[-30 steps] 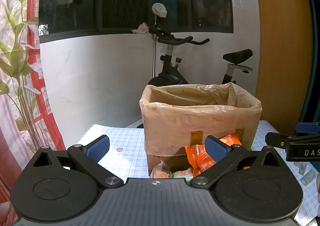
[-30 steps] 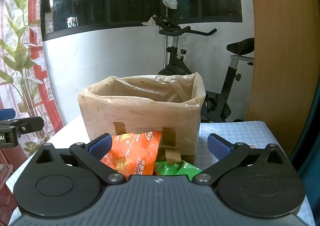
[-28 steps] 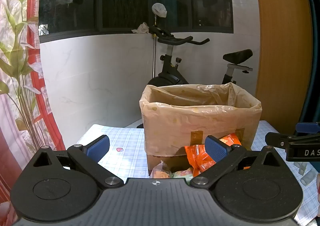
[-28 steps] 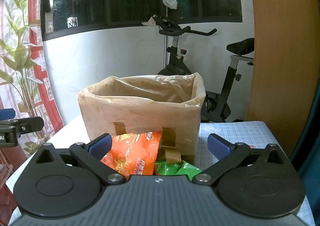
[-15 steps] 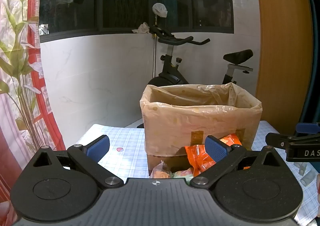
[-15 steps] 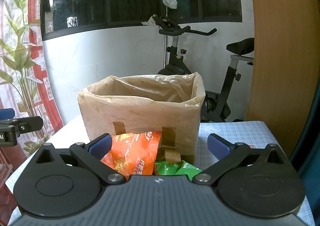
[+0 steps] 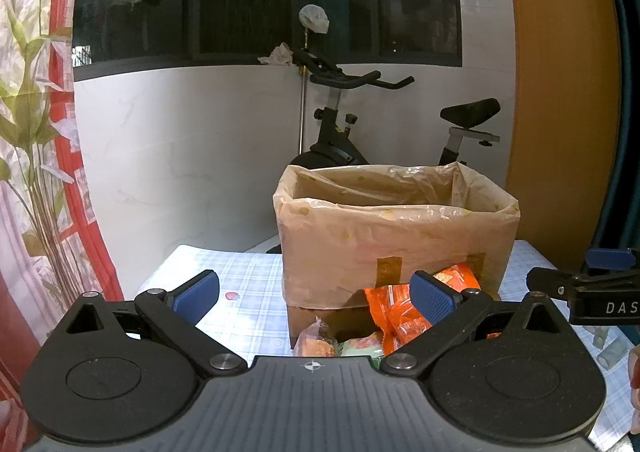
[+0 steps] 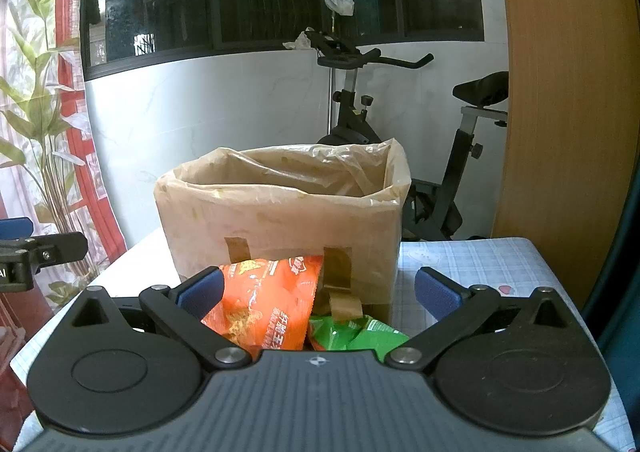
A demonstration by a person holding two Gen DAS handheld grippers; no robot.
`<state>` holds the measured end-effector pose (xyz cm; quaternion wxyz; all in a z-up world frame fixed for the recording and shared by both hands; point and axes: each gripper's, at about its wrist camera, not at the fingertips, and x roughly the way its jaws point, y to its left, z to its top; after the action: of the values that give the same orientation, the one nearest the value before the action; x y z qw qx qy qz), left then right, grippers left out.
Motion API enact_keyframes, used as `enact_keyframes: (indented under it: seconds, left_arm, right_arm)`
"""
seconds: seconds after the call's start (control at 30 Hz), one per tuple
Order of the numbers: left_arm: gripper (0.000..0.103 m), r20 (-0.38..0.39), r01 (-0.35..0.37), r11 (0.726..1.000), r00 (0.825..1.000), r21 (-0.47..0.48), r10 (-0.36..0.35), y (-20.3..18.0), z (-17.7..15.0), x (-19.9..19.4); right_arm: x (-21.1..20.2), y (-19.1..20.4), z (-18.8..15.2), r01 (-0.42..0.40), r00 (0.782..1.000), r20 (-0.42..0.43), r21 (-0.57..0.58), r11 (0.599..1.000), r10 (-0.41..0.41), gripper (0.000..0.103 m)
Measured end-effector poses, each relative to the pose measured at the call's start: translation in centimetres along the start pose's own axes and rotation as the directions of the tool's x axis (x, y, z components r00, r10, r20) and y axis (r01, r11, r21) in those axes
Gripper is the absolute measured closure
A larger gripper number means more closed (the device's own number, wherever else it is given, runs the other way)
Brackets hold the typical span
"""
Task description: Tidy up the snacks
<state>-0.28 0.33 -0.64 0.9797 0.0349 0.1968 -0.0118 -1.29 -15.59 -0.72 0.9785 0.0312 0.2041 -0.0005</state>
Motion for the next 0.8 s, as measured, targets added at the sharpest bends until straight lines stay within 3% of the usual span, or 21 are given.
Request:
enact_keyframes:
  seconds: [0.3,0.8]
  left_arm:
    - [0.001,-0.029,-0.051,0.999,0.998,-0.019,0.051,1.7,-2.0,1.1]
    - [0.001,-0.127,-0.066,0.997,0.99,-0.048,0.06,4.9,-5.9,3.4]
  right_arm:
    - [1.0,-1.1,-3.5,0.009,1.0,0.001,0.009,1.0,-0.009,0.0]
    - [4.1,-1.0,-9.7,-0.001,0.992,-0.125,-0.077,0.997,-0.009,0.0]
